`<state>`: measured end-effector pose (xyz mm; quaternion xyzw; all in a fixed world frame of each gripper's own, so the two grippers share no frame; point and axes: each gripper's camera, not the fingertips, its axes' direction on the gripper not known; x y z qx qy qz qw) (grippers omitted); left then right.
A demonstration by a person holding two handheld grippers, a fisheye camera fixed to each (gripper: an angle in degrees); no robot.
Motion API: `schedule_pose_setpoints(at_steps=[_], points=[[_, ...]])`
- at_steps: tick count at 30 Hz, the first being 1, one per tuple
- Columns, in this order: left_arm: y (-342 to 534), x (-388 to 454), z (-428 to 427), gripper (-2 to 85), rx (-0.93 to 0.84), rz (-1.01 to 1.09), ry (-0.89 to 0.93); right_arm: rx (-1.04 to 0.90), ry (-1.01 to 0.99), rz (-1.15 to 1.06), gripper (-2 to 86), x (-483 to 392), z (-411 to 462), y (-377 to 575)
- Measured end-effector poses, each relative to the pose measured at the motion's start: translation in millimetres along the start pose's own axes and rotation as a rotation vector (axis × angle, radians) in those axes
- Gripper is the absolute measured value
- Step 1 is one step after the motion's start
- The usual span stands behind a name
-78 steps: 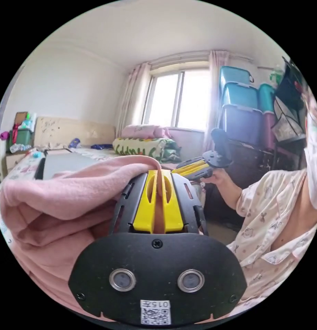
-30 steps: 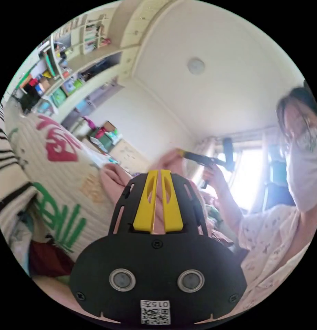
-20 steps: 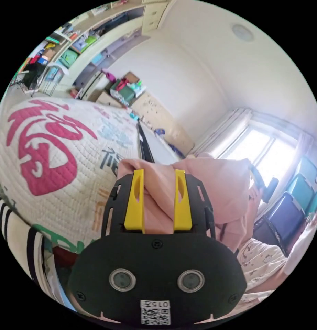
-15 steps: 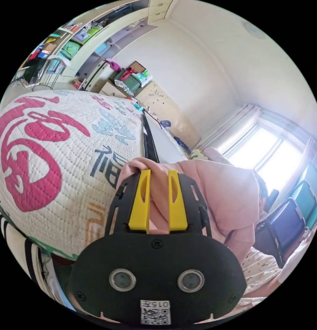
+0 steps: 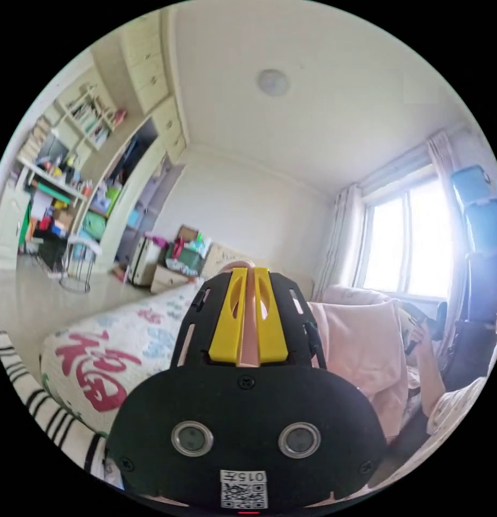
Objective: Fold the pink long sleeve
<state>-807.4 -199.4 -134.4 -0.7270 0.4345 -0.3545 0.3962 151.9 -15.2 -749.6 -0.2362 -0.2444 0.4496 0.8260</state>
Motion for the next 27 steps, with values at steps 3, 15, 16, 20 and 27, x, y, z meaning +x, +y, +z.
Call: schedule_pose_setpoints(at_steps=[3, 15, 16, 20, 27], points=[[-33, 30, -32, 0.3, 0.129, 0.077, 0.028, 0.116, 0.029, -0.003, -0.1, -32, -47, -36], [-90, 72, -51, 0.4, 0.323, 0.208, 0.095, 0.307, 0.067, -0.032, -0.1, -129, -44, -150], [-89, 66, -37, 0.3, 0.309, 0.192, 0.096, 0.285, 0.08, -0.017, -0.1, -130, -20, -160], [-71, 41, 40, 0.0, 0.215, 0.164, 0.041, 0.165, 0.154, 0.037, 0.0, -120, 98, -182], [8, -43, 242, -0.1, -0.135, 0.119, -0.141, -0.232, 0.41, 0.059, 0.4, -68, 362, -156]])
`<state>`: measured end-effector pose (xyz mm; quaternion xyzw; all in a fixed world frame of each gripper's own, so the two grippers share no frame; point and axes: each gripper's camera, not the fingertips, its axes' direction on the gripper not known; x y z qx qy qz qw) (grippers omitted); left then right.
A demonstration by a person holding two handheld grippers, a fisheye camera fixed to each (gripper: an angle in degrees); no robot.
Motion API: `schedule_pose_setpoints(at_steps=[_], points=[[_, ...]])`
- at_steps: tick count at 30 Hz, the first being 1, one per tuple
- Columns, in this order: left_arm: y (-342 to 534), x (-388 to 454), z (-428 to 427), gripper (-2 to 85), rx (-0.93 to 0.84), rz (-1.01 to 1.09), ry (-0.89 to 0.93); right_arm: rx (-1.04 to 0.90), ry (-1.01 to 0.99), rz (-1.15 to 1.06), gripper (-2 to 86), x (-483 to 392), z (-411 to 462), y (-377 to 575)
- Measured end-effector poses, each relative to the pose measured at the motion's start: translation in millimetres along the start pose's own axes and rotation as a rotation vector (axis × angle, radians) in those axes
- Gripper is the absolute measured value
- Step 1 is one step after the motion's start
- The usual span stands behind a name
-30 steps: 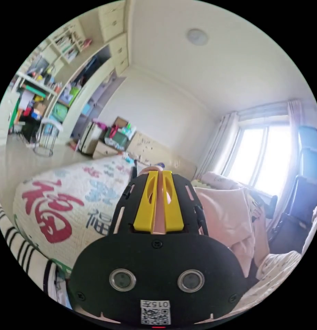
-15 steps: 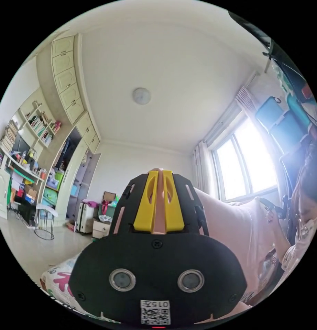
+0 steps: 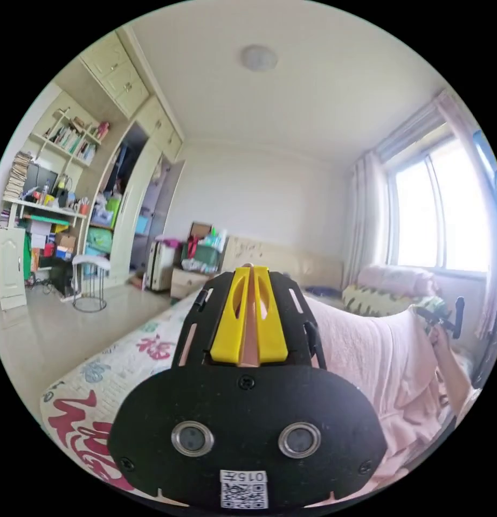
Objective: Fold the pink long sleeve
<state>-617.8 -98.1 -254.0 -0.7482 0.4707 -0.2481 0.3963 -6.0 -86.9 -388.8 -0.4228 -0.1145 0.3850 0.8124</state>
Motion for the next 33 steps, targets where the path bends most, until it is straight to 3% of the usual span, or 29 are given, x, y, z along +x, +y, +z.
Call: schedule_pose_setpoints(at_steps=[2, 4, 7, 13, 18, 21, 24, 28, 33], points=[[45, -14, 89, -0.1, -0.203, 0.011, -0.059, -0.197, 0.148, -0.14, 0.6, -32, 112, 29], [84, -20, 149, -0.2, -0.362, 0.045, -0.096, -0.269, 0.296, -0.269, 0.7, -55, 167, 61], [117, -38, 198, -0.3, -0.501, 0.034, -0.126, -0.254, 0.335, -0.398, 1.0, -90, 173, 46], [133, -96, 194, 0.0, -0.38, -0.144, 0.11, -0.269, 0.287, -0.316, 3.2, -75, 166, -2], [156, -146, 206, 0.1, -0.379, -0.372, 0.245, -0.213, 0.209, -0.223, 3.6, -49, 131, -46], [173, -174, 209, -0.3, -0.357, -0.479, 0.318, -0.198, 0.234, -0.201, 3.3, -42, 109, -72], [190, -196, 218, -0.7, -0.371, -0.541, 0.272, -0.165, 0.365, -0.016, 0.0, -11, 74, -104], [214, -223, 225, -0.9, -0.367, -0.659, 0.318, -0.067, 0.261, 0.259, -0.6, 56, -20, -126], [236, -246, 232, -0.9, -0.377, -0.772, 0.354, 0.067, 0.127, 0.406, -0.5, 102, -130, -132]])
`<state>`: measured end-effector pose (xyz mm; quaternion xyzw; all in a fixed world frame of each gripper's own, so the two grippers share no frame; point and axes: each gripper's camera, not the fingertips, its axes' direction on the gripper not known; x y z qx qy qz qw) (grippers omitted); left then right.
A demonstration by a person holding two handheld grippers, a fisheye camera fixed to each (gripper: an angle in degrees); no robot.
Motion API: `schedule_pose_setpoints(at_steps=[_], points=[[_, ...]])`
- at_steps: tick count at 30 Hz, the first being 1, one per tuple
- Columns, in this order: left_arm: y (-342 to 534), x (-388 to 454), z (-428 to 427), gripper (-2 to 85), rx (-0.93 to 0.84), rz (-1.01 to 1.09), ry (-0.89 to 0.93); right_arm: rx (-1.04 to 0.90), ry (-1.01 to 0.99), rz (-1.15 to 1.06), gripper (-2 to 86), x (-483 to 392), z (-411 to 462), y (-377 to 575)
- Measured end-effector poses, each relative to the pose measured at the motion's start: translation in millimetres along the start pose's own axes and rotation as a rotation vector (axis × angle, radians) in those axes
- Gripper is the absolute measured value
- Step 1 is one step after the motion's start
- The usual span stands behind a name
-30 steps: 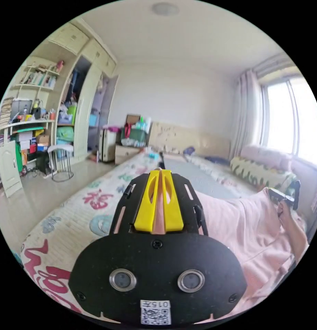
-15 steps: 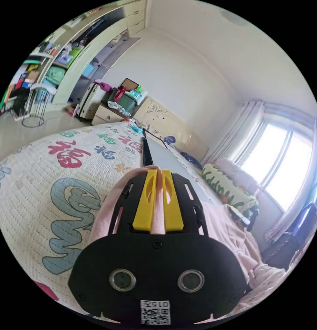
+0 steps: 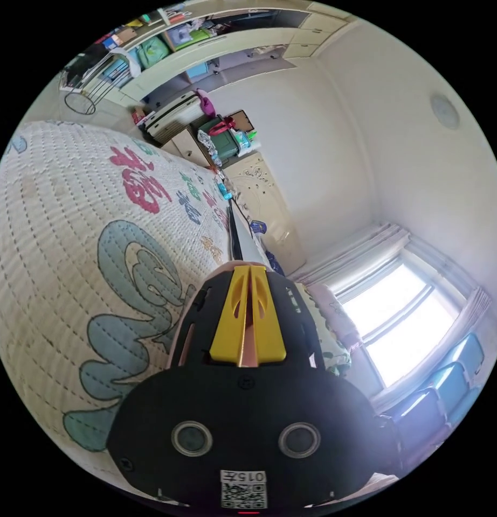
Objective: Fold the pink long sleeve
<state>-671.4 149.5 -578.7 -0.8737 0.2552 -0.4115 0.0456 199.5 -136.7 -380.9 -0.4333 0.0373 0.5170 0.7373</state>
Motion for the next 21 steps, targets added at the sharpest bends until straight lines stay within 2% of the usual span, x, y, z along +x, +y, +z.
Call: schedule_pose_setpoints(at_steps=[8, 13, 17, 21], points=[[6, -5, -6, -0.9, -0.02, 0.012, 0.022, 0.118, -0.177, 0.3, -0.4, 87, -93, -51], [14, -2, -12, -1.0, -0.02, -0.005, 0.045, 0.116, -0.17, 0.264, -0.5, 91, -121, -89], [23, 9, -21, -0.9, -0.014, -0.003, 0.047, 0.155, -0.094, 0.32, -0.5, 104, -150, -111], [34, 25, -32, -0.6, 0.007, 0.014, 0.046, 0.204, -0.114, 0.357, -0.5, 121, -178, -124]])
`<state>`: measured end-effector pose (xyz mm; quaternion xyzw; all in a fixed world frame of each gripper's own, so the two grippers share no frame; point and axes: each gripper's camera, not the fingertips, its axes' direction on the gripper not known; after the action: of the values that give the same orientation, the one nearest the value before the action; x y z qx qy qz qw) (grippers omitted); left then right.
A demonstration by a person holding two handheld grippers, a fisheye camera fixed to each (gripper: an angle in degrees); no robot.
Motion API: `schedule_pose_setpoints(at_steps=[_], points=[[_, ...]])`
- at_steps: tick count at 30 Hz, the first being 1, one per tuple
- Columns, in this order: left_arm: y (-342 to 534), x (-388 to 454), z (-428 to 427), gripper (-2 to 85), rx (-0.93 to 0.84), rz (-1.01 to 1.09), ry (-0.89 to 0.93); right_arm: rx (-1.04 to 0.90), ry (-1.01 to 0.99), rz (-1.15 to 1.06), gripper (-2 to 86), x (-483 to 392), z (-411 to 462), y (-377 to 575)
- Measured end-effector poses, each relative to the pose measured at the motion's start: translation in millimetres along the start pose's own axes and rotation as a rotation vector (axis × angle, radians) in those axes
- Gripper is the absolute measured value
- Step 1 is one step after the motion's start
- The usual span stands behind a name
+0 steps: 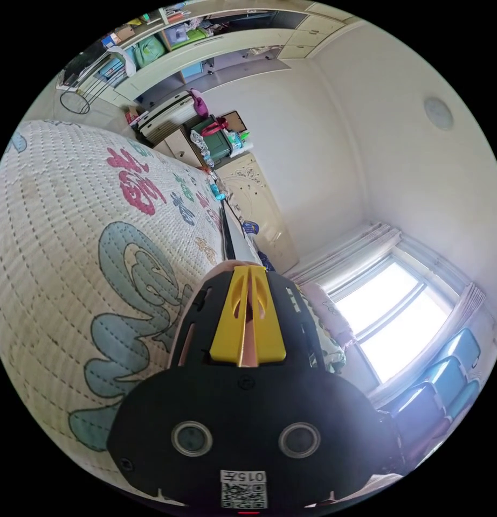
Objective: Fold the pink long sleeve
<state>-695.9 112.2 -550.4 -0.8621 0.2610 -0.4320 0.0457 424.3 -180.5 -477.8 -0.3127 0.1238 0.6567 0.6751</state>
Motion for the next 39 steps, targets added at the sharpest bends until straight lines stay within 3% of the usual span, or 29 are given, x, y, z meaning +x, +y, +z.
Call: schedule_pose_setpoints(at_steps=[6, 12, 19, 23, 25, 31, 39], points=[[18, 31, -27, 3.5, 0.051, -0.015, -0.056, 0.02, -0.003, -0.053, -0.5, -15, -40, -26], [40, 103, -65, 7.0, 0.101, 0.1, -0.205, 0.088, -0.174, -0.14, -0.4, -38, -98, -34], [158, 304, -177, 10.3, 0.134, 0.596, -0.171, 0.091, -0.262, -0.388, 0.2, -63, -160, -38], [278, 359, -257, 10.0, 0.169, 0.754, -0.264, -0.159, -0.487, -0.448, 3.1, -41, -223, -41], [318, 359, -289, 9.8, 0.233, 0.716, -0.301, -0.2, -0.503, -0.466, 4.9, -22, -251, -40], [371, 320, -346, 10.7, 0.33, 0.351, -0.359, -0.375, -0.333, -0.392, 7.9, 65, -276, -53], [382, 351, -342, 13.3, 0.234, 0.295, -0.338, -0.568, -0.239, -0.408, 13.1, 108, -207, -37]])
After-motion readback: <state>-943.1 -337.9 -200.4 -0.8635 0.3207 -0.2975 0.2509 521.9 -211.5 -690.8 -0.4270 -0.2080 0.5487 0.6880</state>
